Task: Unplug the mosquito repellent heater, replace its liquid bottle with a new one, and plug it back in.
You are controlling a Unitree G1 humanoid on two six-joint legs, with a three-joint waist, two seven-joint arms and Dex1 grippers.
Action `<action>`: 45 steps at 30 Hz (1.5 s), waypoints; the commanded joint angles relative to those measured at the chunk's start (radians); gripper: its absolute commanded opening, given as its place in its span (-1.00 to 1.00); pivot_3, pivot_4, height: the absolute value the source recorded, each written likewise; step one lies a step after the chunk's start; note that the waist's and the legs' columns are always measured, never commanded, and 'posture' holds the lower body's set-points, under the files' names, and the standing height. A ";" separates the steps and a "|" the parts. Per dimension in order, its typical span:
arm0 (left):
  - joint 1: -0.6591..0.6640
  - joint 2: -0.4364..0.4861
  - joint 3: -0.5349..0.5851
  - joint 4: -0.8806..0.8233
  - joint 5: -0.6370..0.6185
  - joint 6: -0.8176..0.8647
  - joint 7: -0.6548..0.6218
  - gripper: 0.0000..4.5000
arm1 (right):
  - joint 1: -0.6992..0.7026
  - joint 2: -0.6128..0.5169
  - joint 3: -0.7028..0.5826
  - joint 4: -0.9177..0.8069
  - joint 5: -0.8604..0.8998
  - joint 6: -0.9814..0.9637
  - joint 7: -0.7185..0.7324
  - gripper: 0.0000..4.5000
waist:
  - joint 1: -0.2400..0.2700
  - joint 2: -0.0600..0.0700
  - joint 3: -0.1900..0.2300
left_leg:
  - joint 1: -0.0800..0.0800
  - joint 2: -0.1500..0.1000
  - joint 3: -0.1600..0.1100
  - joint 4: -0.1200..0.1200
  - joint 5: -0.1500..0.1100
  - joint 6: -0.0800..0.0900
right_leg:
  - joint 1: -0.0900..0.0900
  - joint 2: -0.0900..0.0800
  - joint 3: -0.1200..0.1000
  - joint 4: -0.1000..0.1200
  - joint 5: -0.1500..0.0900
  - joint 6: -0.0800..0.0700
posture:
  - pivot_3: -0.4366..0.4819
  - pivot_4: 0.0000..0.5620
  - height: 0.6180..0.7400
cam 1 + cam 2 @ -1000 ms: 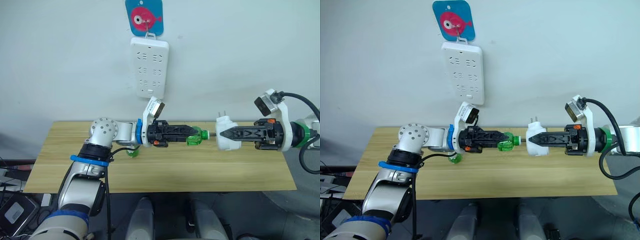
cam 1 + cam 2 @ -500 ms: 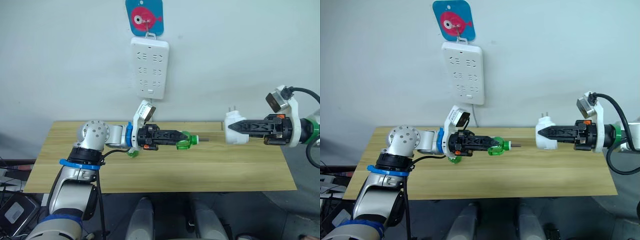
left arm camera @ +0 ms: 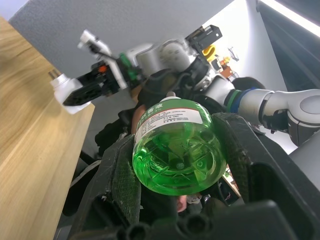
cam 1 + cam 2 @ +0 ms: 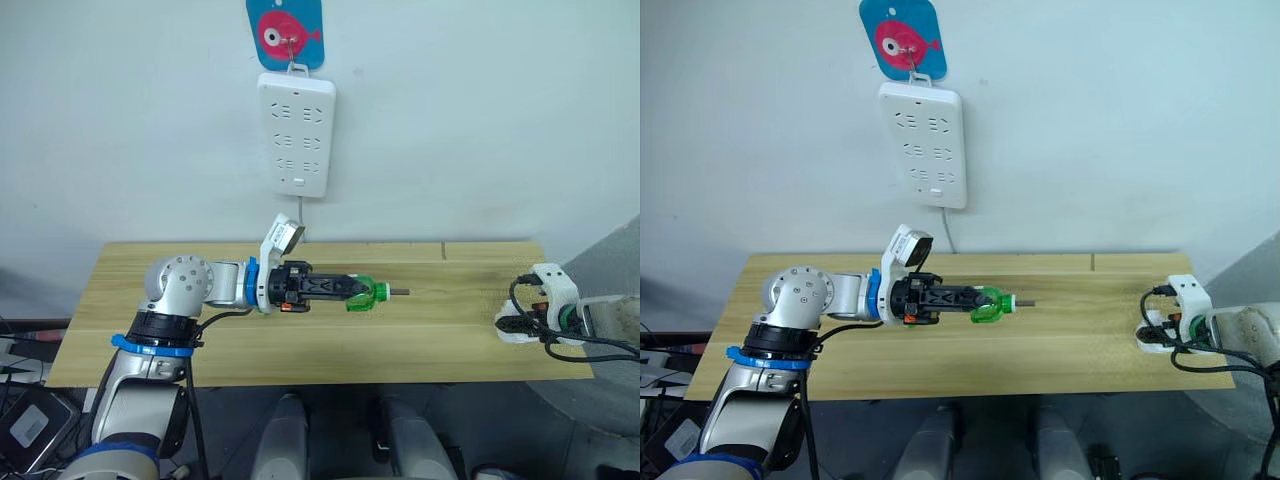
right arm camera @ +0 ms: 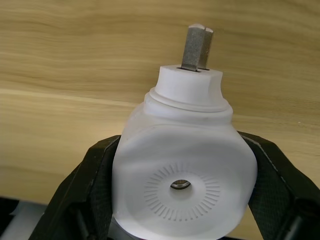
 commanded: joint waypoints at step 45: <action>0.131 -0.255 -0.076 -0.173 0.623 -1.056 0.045 0.00 | 0.155 0.765 -0.892 -0.784 0.802 0.264 -0.485 0.98 | 0.043 0.001 0.018 | 0.001 -0.002 0.001 -0.001 0.000 -0.002 | 0.002 -0.006 0.000 -0.001 0.000 0.001 | 0.41 -0.10 1.00</action>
